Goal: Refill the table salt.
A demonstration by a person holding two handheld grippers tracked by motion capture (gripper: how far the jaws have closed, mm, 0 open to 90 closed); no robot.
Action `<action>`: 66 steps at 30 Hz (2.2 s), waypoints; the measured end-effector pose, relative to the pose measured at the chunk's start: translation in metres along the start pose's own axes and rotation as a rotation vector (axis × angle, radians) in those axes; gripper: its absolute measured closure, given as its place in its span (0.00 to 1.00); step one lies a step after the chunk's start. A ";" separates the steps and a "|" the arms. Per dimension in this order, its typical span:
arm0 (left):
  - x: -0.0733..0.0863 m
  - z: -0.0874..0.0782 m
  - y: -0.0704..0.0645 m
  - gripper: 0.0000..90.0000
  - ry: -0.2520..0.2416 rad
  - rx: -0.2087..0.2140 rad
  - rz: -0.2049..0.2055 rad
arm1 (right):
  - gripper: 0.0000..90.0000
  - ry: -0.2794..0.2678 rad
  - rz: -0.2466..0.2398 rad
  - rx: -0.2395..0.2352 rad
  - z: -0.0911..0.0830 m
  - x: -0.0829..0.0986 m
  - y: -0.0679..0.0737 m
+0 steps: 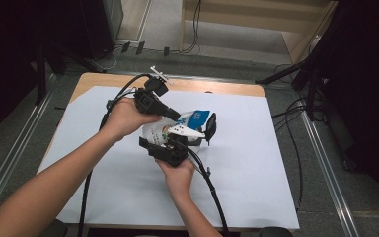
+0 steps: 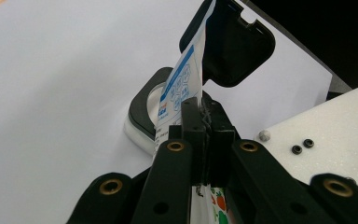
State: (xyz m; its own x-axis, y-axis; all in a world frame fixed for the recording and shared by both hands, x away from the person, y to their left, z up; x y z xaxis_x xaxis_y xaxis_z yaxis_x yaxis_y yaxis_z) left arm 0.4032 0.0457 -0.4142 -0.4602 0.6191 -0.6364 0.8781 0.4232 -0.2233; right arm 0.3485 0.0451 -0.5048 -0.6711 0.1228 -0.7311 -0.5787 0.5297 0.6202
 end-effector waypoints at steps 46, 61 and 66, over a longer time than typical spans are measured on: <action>-0.001 0.001 0.000 1.00 0.003 -0.009 0.005 | 0.58 0.004 0.021 -0.011 0.000 -0.001 0.001; 0.000 0.002 0.001 0.92 -0.004 -0.001 0.005 | 0.58 0.026 -0.088 0.073 -0.001 0.002 -0.005; -0.001 0.004 0.001 0.89 -0.004 -0.007 0.013 | 0.58 0.050 -0.146 0.111 -0.002 0.006 -0.007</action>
State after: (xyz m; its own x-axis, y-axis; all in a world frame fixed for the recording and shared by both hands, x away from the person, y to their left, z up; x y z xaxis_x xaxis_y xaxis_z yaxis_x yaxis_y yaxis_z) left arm 0.4047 0.0432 -0.4169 -0.4481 0.6218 -0.6424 0.8830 0.4199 -0.2095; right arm 0.3483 0.0405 -0.5128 -0.6077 -0.0028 -0.7941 -0.6186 0.6288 0.4712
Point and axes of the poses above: each handheld gripper's, and its own axes: z roughly forward along the jaws, x roughly out of its underside, y roughly to its left, the point moved 8 cm from there along z, roughly forward along the jaws, and after that the axes turned 10 degrees about z, right-handed, at the moved point
